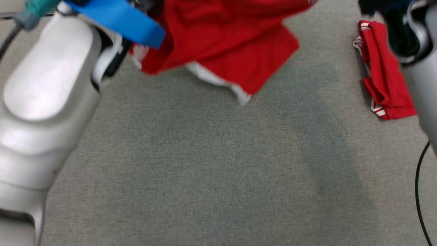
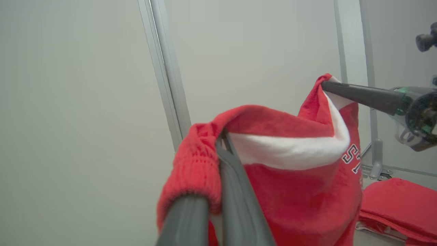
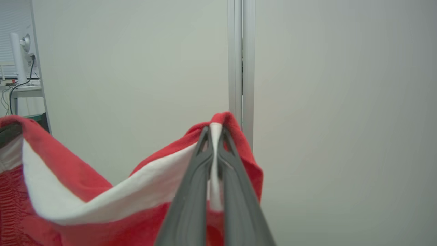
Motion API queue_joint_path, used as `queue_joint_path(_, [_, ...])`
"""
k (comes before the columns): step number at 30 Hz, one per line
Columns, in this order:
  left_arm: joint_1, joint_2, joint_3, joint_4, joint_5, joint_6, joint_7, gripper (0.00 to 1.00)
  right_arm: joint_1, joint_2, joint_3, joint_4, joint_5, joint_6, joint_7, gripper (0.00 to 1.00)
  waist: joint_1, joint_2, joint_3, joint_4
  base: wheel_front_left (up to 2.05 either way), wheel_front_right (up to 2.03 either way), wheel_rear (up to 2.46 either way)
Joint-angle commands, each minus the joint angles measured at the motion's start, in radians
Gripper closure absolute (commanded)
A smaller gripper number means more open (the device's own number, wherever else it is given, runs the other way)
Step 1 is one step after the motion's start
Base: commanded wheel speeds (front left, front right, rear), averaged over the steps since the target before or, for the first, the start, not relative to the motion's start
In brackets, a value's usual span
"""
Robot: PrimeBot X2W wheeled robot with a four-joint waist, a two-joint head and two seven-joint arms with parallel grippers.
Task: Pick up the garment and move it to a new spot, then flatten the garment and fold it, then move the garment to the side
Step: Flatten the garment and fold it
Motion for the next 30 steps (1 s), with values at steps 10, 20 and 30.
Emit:
queue_joint_path(10, [-0.281,-0.014,-0.05,0.101,-0.042,0.0,-0.004,1.0,-0.233,0.009,0.024,0.115,0.064,0.0,-0.003,1.0,-0.0004,-0.0003,0.067,0.01,0.0,0.0,0.0])
queue_joint_path(20, [-0.086,-0.004,-0.029,0.06,-0.03,0.0,-0.004,1.0,-0.048,0.023,0.091,0.05,0.083,0.0,-0.003,1.0,-0.0004,-0.0003,0.089,0.007,0.0,0.0,0.0])
queue_joint_path(30, [0.367,-0.058,0.076,-0.085,0.033,0.0,-0.004,1.0,0.325,-0.019,0.103,-0.086,0.067,0.0,-0.003,1.0,-0.0004,-0.0003,0.017,0.026,0.0,0.0,0.0])
